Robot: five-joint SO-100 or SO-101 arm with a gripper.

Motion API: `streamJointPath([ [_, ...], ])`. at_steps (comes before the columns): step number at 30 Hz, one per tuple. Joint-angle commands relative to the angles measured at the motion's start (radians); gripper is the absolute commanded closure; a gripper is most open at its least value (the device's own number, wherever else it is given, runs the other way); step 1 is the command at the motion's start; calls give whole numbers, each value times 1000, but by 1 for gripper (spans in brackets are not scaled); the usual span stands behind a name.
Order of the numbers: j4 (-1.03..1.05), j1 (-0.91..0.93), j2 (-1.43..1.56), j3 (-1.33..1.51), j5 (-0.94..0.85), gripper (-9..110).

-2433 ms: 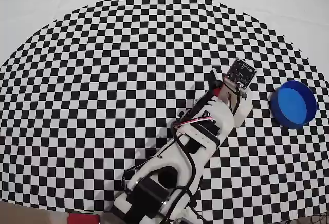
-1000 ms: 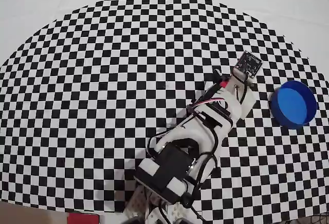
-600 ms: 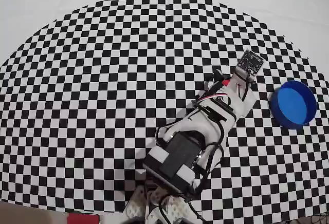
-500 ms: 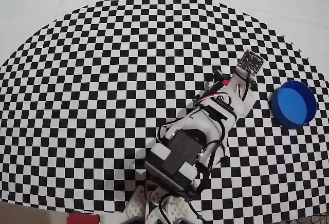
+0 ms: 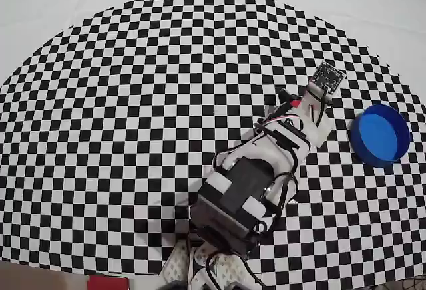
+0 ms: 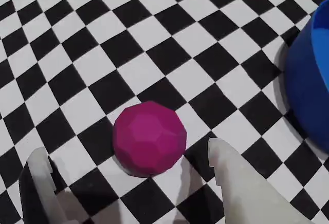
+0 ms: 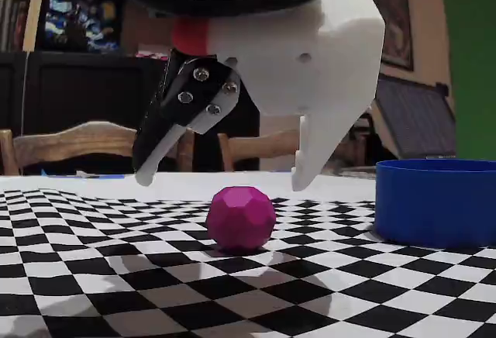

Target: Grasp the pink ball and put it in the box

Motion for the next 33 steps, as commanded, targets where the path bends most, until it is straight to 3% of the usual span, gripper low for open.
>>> streamJointPath([
  [1, -9, -3, -5, -43, -8, 64],
  [33, -9, 6, -109, -141, -8, 64],
])
